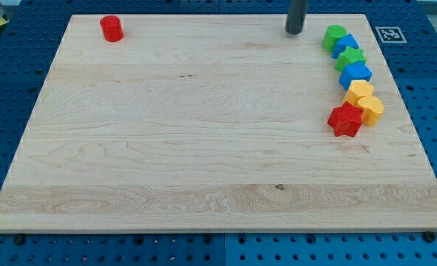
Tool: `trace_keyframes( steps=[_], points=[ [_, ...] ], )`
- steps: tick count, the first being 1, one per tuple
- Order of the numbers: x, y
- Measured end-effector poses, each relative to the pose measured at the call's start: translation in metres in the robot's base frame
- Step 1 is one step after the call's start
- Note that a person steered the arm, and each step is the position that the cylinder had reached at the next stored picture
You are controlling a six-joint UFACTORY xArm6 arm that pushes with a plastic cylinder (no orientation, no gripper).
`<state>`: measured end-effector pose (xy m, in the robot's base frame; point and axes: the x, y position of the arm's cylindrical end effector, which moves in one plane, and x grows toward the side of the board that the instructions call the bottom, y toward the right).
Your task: Move the green circle to the center
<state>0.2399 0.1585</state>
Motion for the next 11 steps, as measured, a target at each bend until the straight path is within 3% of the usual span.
trace_keyframes(
  steps=[3,4,6,9,11],
  points=[
    [0.019,0.118],
    [0.031,0.097],
    [0.031,-0.008],
    [0.038,-0.051],
    [0.084,-0.061]
  ],
)
